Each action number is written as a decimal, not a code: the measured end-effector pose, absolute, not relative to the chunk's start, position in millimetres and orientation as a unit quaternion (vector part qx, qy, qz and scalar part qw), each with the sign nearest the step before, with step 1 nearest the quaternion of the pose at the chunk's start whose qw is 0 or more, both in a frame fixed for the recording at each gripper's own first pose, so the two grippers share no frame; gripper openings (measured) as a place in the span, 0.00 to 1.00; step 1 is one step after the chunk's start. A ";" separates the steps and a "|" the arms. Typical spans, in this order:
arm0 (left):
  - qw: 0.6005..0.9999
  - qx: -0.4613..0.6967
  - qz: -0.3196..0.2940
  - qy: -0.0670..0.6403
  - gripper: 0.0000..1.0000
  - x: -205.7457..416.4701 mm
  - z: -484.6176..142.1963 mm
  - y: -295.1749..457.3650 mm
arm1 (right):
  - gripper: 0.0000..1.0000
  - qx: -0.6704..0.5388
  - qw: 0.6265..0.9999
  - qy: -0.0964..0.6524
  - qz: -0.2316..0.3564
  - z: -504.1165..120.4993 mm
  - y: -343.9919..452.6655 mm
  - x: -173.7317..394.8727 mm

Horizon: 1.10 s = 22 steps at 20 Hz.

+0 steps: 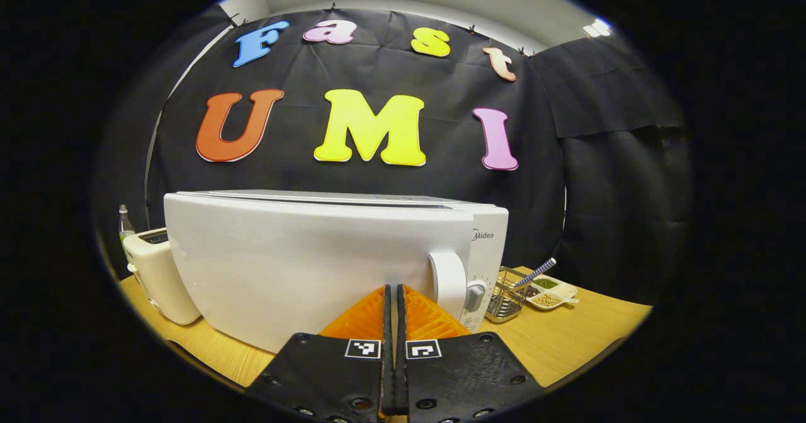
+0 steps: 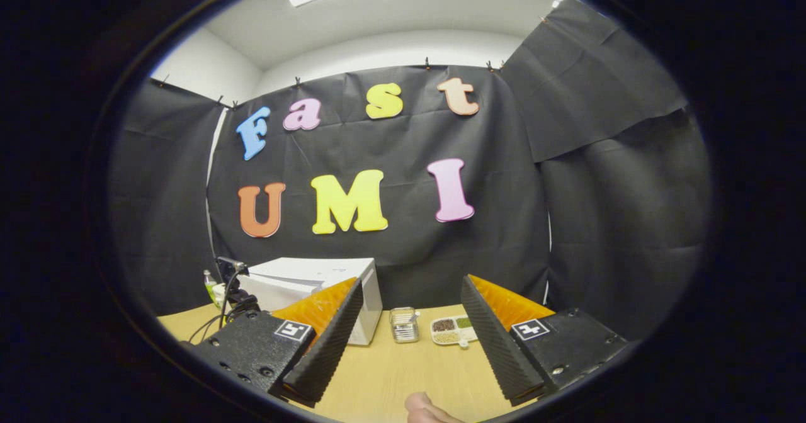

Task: Open the microwave oven with the left hand, put the food in, and close the microwave oven.

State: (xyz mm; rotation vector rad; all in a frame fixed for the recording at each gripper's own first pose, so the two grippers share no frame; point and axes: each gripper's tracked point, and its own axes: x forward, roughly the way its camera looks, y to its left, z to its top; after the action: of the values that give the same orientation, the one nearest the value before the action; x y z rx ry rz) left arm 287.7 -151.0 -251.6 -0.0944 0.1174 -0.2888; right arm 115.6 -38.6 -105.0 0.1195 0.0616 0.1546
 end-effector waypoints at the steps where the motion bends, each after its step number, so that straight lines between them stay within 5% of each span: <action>1: 0.988 -0.051 -0.135 0.061 0.00 295.2 -252.8 -150.3 | 1.00 0.064 0.995 0.032 0.076 -105.5 -38.7 118.3; 3: 0.988 -0.061 -0.117 0.076 0.00 302.9 -255.6 -147.2 | 0.90 0.068 0.994 0.035 0.078 -107.8 -35.4 118.9; 5: 0.988 -0.072 -0.117 0.075 0.01 305.8 -252.3 -150.7 | 1.00 0.070 0.994 0.039 0.080 -108.6 -32.4 117.0; 18: 0.983 -0.062 -0.112 0.134 0.02 303.8 -272.5 -150.7 | 1.00 0.056 0.995 0.048 0.071 -95.4 -19.4 71.2; 19: 0.981 -0.063 -0.109 0.146 0.03 297.1 -275.1 -147.8 | 0.90 0.053 0.995 0.050 0.068 -95.6 -19.8 69.3; 20: 0.981 -0.067 -0.102 0.151 0.04 292.2 -274.5 -143.4 | 1.00 0.051 0.995 0.051 0.066 -96.6 -18.5 66.4; 22: 0.979 -0.082 -0.106 0.156 0.02 274.6 -266.3 -142.7 | 1.00 0.051 0.995 0.056 0.067 -97.1 -15.2 59.4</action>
State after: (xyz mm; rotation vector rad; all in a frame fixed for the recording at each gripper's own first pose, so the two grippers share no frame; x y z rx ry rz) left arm 274.6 -142.7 -266.3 -0.1651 0.3138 -0.2128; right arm 59.4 -15.2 -97.1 0.1013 0.1130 0.1347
